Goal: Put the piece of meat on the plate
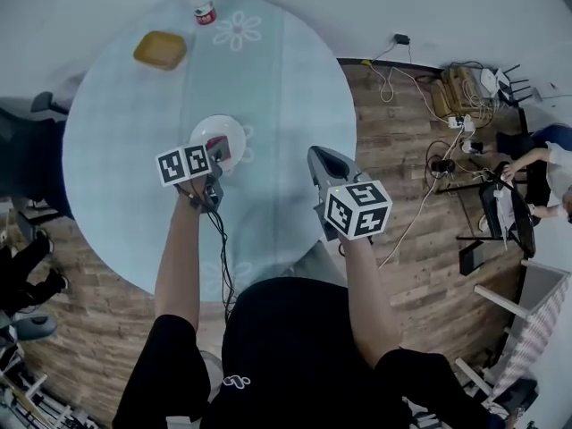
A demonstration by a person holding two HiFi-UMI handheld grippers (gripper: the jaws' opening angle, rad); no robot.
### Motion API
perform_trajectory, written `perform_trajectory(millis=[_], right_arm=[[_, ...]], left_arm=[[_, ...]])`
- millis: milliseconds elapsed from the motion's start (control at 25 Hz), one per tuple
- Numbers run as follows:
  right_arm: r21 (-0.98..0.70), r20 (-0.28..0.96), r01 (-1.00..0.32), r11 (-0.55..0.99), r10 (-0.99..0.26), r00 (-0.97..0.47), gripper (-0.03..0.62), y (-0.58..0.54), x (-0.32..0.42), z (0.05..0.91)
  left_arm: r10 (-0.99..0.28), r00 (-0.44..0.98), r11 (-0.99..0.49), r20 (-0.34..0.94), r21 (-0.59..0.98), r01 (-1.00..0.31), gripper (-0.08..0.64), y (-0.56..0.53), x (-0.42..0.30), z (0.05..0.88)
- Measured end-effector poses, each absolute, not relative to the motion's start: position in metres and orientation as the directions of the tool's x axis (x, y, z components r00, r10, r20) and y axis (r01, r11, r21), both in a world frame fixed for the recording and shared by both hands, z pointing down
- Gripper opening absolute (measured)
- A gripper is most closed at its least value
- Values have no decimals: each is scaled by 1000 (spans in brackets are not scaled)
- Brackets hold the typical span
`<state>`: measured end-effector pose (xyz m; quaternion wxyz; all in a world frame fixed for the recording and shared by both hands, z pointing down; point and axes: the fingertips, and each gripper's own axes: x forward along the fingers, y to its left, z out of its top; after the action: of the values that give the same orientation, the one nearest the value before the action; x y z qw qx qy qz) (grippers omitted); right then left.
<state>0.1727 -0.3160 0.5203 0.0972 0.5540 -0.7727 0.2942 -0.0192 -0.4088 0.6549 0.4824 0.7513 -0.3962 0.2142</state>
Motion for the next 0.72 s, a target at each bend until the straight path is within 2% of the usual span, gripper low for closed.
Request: perform_trajectory(millis=[200,320,480,640,720], right_arm=[[-338,478,-906,255,-783,-398,10,-312,145,518],[-321,484,-897,304,-761,-431,10,-314,118,515],[-287,493,-878,384,-726,-479,11,-314,86,509],[-257,492,-864,433,-711,-503,11,-312,67,503],[-250,469,-859,447,-720,-511,9,-316,58,496]], left_arm=[[-372,529,-290,763,446,-847,110,-421,-25,664],[-366,469,-401,804,318,-859,204,-420,-34,669],[-435,434,-466,789,215,-858,264,-426,-55,658],[-549,467,-449,693,227,-864,250,-429,-73,616],[-628,510,-460,588,249,-852,153,-429,-80,573]])
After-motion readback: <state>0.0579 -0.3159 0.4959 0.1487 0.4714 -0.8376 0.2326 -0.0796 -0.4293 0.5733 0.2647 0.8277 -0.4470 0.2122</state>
